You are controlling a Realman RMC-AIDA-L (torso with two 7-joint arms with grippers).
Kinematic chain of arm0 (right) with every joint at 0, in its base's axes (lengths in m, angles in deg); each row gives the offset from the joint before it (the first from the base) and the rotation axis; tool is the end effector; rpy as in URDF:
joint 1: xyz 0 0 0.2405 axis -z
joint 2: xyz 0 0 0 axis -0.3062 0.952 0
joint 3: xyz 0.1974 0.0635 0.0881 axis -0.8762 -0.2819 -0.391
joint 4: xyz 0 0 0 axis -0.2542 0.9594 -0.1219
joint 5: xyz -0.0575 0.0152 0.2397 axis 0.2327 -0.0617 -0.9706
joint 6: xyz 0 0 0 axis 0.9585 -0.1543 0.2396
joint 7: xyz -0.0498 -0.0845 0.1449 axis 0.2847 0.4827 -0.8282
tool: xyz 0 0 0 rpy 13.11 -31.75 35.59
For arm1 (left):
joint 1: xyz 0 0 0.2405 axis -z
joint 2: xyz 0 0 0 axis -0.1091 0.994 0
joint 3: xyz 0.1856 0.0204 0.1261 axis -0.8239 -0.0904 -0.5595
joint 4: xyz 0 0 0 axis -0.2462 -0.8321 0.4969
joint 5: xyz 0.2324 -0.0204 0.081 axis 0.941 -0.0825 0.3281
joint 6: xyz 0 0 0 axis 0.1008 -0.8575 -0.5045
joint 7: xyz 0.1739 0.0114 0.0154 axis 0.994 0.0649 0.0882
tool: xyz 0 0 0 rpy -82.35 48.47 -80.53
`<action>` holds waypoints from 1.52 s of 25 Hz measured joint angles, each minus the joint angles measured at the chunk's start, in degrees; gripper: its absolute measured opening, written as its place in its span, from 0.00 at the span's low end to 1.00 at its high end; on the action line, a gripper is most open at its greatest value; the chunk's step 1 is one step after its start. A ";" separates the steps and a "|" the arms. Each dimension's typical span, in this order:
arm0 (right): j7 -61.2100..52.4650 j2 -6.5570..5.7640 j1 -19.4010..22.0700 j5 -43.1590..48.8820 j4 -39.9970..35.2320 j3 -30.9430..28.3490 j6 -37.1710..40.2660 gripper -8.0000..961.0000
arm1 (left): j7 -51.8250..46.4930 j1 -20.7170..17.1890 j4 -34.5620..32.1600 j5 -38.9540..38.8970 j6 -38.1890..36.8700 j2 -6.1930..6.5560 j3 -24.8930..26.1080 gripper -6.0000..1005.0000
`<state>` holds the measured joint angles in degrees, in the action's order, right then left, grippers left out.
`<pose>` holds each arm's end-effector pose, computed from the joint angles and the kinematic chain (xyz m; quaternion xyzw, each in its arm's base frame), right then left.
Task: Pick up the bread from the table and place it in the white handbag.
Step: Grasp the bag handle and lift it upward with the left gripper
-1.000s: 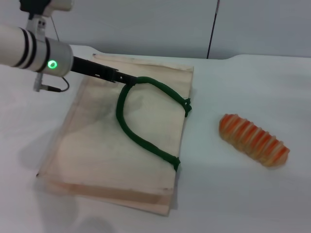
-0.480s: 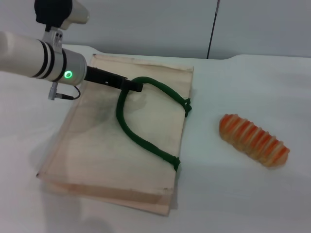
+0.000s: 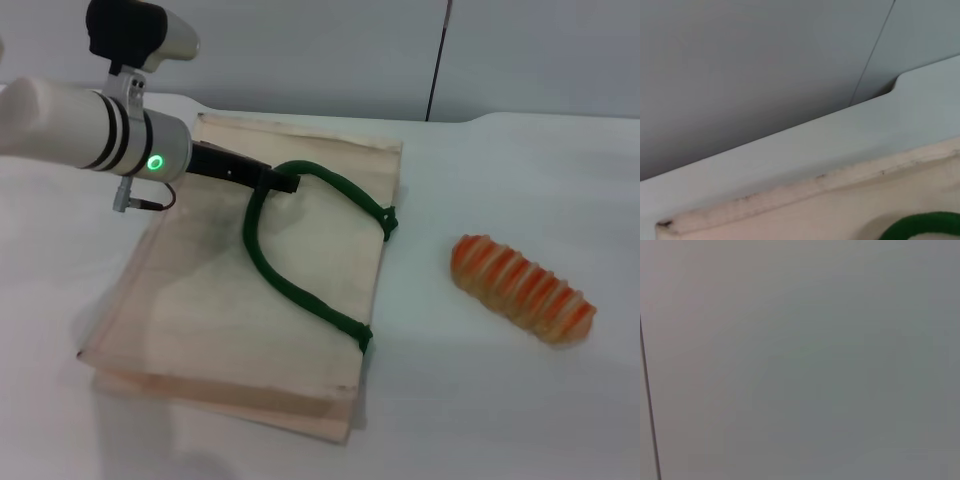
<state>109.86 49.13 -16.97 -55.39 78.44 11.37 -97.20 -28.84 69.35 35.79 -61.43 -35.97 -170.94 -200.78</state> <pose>0.3271 0.4166 0.0300 -0.6596 0.2777 0.3478 0.6057 -0.2429 0.4796 -0.0366 -0.8814 -0.3850 -0.0481 0.2695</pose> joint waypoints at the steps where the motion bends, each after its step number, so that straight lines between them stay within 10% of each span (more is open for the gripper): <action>1: 0.00 0.02 0.00 0.00 0.01 0.00 0.00 0.86 | -0.08 0.00 -0.01 -0.01 0.03 -0.01 0.01 0.82; 24: 0.18 -0.01 0.38 0.00 0.00 0.00 0.05 0.85 | 4.12 -1.16 0.09 -7.50 -3.42 0.25 0.02 0.15; 38: -0.02 0.11 0.57 0.01 0.09 -2.19 0.04 0.83 | 12.53 -8.72 2.85 -32.94 -41.04 8.89 -0.06 0.12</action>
<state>109.84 49.24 -16.40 -55.39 78.53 9.18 -97.16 -16.30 60.63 38.64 -94.37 -77.00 -162.05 -200.84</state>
